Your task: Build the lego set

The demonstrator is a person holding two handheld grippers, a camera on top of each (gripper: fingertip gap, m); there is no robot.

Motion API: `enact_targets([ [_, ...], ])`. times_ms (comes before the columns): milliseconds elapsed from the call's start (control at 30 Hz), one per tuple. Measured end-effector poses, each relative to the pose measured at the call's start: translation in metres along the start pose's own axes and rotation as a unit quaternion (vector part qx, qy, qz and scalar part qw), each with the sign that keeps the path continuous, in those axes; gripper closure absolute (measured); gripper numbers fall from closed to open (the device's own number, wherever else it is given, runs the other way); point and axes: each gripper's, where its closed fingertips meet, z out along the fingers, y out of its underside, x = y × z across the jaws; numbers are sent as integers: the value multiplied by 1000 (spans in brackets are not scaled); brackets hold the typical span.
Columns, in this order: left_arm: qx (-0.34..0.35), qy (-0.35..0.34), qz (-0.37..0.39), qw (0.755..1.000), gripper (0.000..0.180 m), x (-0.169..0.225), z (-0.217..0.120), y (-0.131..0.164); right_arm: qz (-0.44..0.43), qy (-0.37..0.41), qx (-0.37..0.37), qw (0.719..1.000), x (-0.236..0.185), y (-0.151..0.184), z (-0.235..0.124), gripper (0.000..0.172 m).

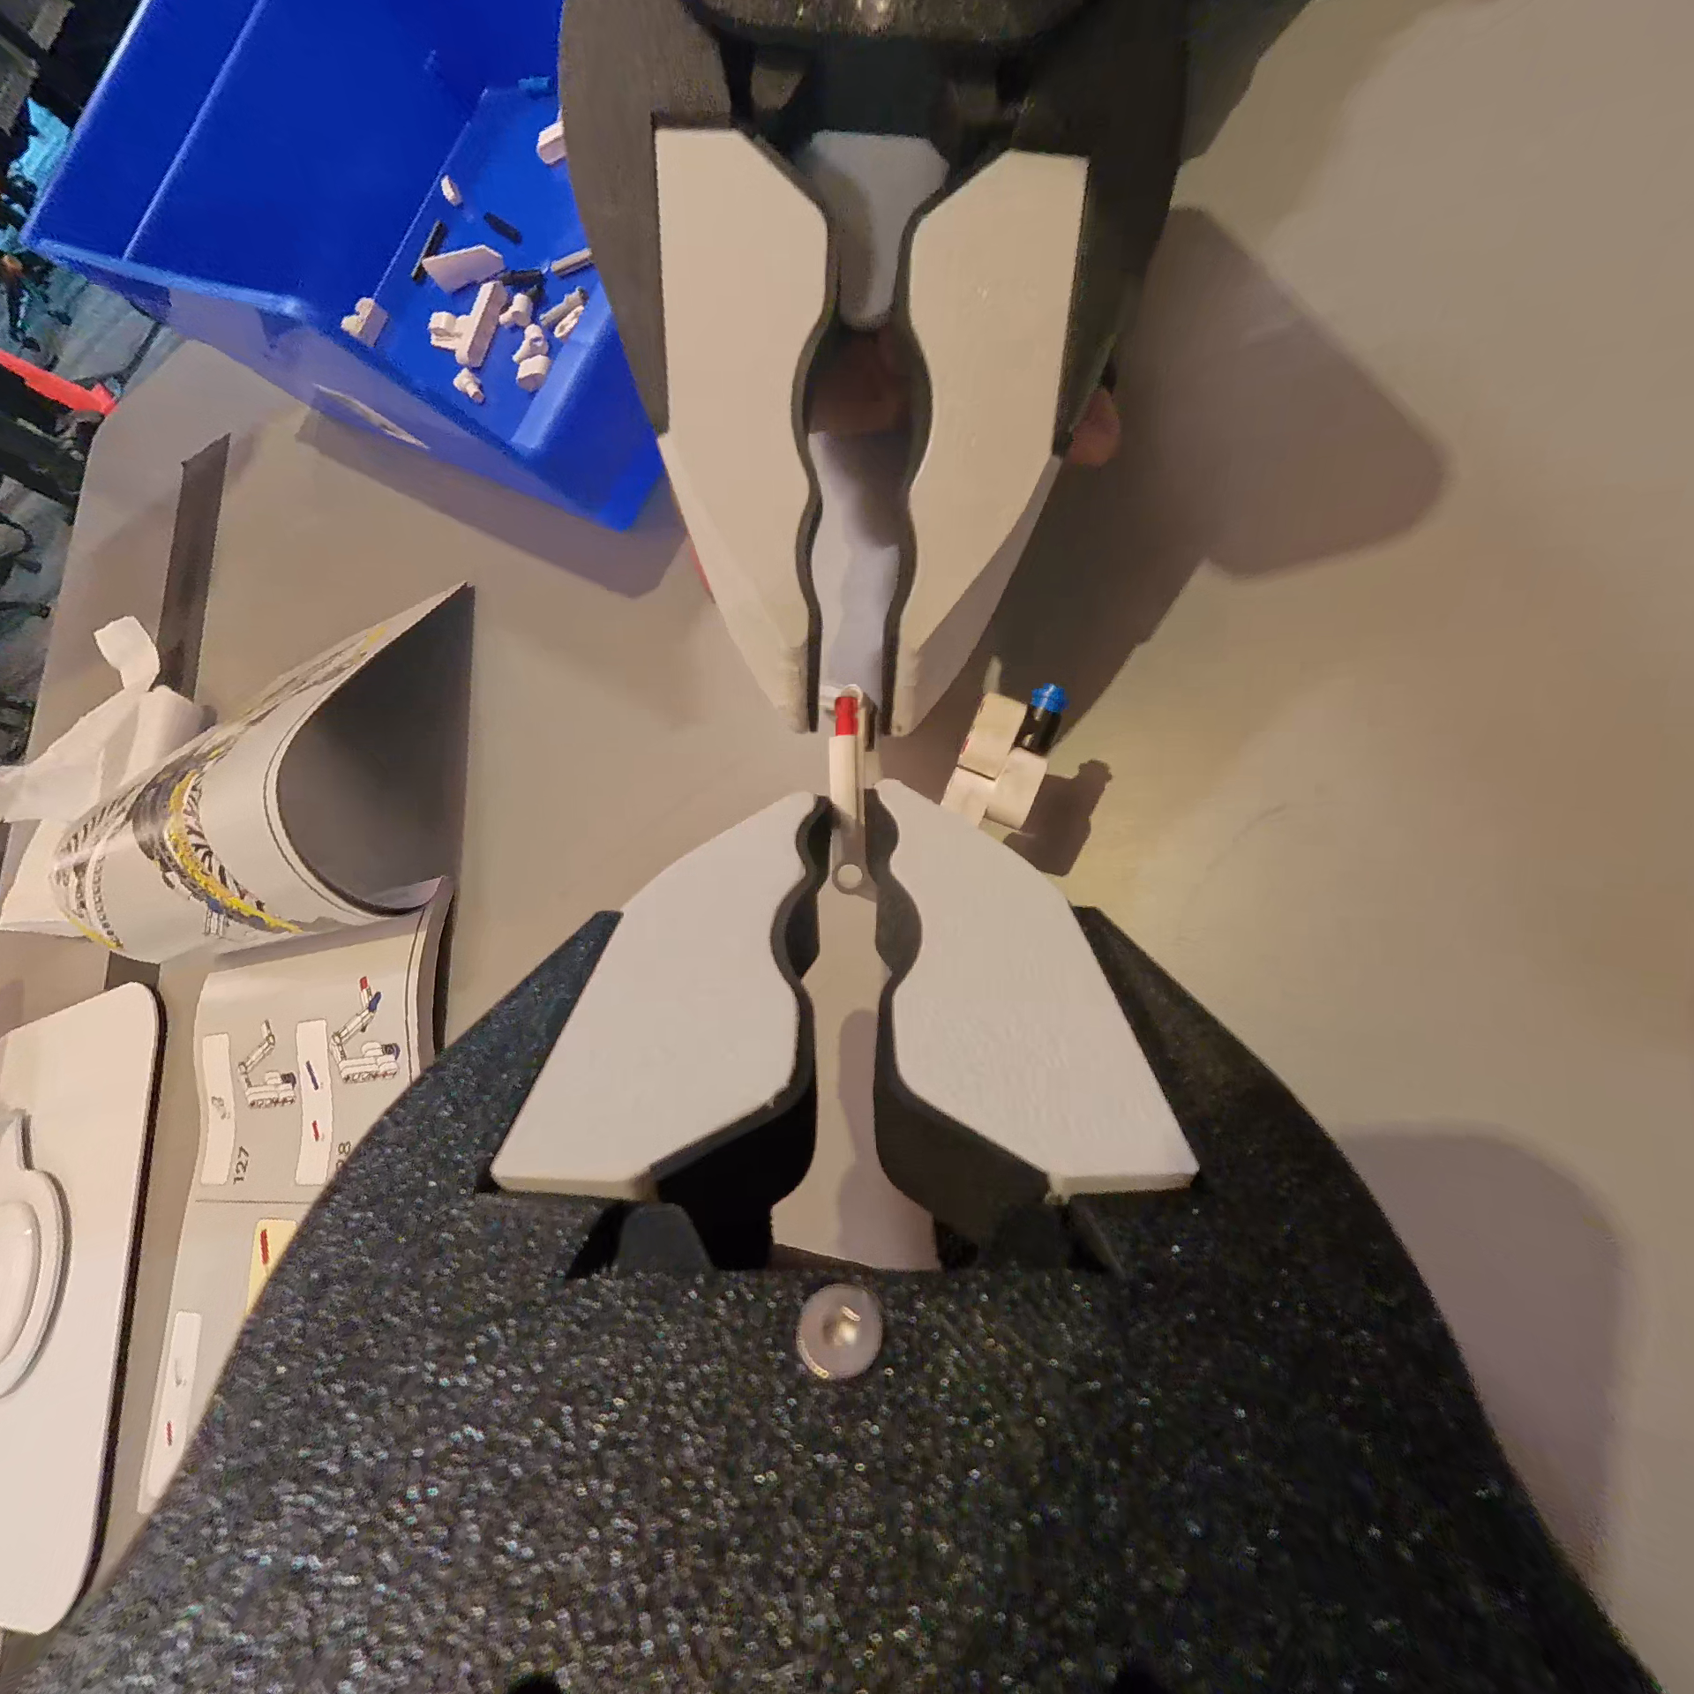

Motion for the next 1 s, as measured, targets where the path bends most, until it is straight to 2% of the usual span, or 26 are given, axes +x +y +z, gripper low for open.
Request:
enact_targets([
  [267,2,5,-1,1000,173,4,1,-2,-10,-7,9,1000,-4,-2,-1,166],
  [433,53,54,-69,995,154,9,-5,-10,-21,-5,26,999,-3,-5,-4,166],
  [567,71,78,-121,987,150,9,-2,-10,-42,-3,44,998,-4,-7,-6,167],
  [833,115,147,-213,959,153,14,0,-14,-67,-6,74,995,-7,-13,-9,167],
  [1000,128,175,-246,945,168,16,-1,-16,-65,-11,79,995,-9,-13,-10,168],
])
